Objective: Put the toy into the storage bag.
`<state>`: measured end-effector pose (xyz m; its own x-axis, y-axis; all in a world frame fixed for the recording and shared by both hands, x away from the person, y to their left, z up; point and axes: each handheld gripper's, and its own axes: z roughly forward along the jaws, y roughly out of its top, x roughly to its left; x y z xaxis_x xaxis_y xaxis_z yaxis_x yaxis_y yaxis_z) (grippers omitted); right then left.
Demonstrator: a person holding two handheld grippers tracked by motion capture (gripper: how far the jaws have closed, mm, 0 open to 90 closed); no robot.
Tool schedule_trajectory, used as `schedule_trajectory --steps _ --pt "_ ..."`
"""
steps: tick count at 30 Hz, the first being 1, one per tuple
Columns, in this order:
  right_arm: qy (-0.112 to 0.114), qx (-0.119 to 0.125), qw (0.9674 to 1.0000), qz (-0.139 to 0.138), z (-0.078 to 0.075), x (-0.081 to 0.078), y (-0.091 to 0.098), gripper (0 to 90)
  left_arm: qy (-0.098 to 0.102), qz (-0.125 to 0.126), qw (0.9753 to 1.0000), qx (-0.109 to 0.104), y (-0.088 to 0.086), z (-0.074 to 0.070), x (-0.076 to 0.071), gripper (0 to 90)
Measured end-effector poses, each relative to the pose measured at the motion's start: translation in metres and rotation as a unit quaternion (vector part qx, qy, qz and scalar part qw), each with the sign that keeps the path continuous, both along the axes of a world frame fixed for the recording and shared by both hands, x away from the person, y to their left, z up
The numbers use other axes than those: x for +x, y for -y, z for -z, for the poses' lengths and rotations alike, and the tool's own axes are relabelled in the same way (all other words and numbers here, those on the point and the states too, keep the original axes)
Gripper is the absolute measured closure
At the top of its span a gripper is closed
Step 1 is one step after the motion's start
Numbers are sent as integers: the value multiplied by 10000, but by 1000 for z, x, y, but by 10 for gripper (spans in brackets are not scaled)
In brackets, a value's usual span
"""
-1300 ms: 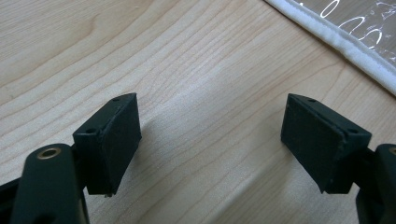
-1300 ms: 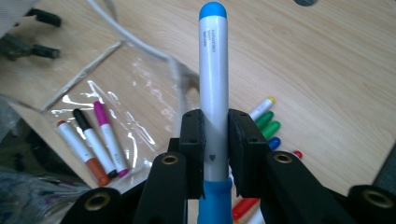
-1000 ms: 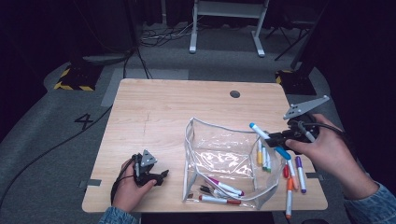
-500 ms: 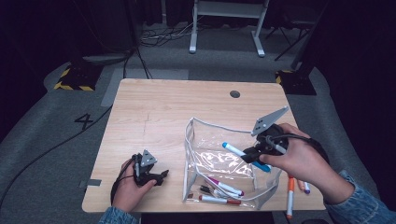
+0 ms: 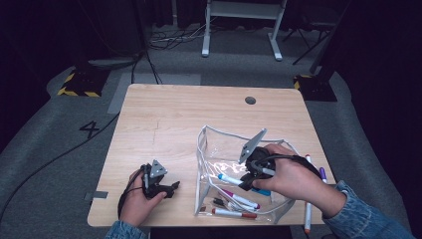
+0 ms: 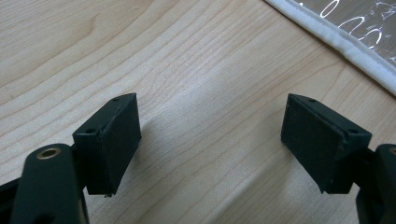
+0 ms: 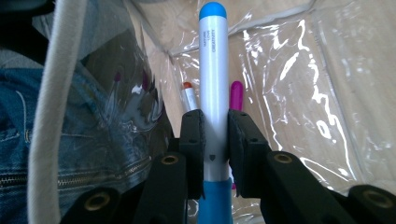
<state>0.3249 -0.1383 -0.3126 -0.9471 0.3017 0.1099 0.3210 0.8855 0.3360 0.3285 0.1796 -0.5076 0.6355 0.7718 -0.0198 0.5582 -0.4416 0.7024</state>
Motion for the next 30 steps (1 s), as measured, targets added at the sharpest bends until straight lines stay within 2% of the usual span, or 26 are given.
schedule_trajectory --steps 2,6,9,11,23,26,30 --pt "-43 -71 10000 -27 3 0 -3 769 1 -1 10000 0 0 0 0 203" --pt "-121 -421 9989 -162 17 1 -15 769 -2 2 10000 0 0 0 0 202" --pt "-153 -544 9983 -170 24 2 -19 770 4 1 10000 5 0 0 0 201" --pt "-225 -697 9971 -211 33 4 -24 769 -2 4 10000 2 0 0 0 202" --pt "-481 -1146 9915 -392 63 3 -36 769 -25 11 10000 -13 0 0 0 200" --pt "-569 -1324 9886 -428 73 3 -37 768 -24 11 10000 -11 0 0 0 200" --pt "-617 -1339 9878 -494 80 4 -36 767 -3 13 10000 7 0 0 0 199"
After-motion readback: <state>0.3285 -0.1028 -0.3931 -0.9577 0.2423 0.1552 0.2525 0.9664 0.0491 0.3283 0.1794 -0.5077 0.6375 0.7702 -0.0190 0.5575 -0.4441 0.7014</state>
